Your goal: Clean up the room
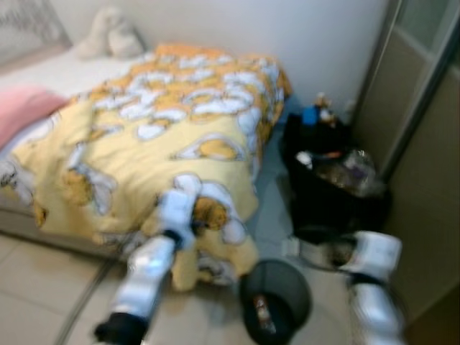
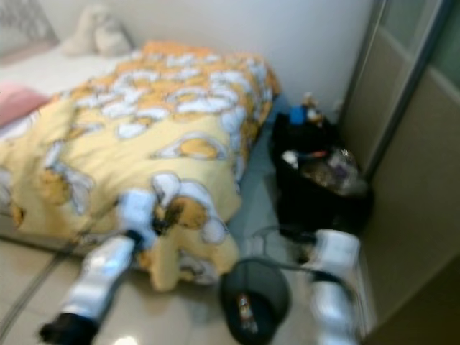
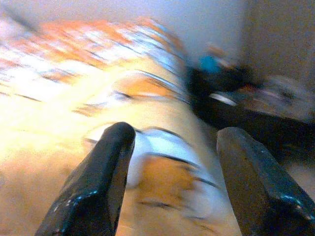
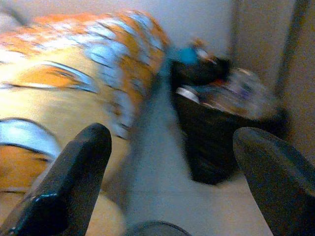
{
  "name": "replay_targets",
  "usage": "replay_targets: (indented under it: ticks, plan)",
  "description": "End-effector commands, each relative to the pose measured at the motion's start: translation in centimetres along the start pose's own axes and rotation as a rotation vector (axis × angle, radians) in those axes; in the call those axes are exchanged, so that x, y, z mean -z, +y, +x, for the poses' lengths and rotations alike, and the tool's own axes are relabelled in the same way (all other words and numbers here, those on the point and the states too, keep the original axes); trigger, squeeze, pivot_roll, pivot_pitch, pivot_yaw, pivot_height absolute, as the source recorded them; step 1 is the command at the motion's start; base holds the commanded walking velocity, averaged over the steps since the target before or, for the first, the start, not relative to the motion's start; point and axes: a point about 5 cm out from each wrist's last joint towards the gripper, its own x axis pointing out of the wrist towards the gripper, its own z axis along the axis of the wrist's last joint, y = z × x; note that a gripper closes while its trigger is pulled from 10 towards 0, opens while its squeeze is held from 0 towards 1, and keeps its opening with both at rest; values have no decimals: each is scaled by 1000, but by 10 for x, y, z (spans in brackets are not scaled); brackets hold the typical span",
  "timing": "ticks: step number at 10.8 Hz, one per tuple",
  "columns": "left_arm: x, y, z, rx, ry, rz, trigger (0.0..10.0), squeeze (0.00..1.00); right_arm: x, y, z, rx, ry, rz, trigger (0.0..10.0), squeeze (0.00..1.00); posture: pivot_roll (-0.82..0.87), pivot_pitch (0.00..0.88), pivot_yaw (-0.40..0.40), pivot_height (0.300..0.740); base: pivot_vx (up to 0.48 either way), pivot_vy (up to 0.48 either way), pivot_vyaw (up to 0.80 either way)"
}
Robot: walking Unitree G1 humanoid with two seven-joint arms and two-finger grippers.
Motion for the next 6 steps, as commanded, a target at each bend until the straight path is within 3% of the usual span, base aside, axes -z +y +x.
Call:
replay_targets:
  ticks: [1,2,4,6]
  plan:
    - [-29,1,0,-106,-161,81,10000,0,-28,-8,1,18,-161,-52,10000,0,105,0,58,740,0,0,0]
    - [-36,1,-2,-135,-185,66,10000,0,-36,-8,0,14,-202,-73,10000,0,104,0,56,740,0,0,0]
    - [-26,-9,2,-75,-140,-74,10000,0,-28,-14,2,29,-136,-64,10000,0,103,0,51,740,0,0,0]
    - [-16,-15,3,-36,-78,-87,10000,0,-23,-16,2,38,-99,-49,10000,0,104,0,52,740,0,480,0]
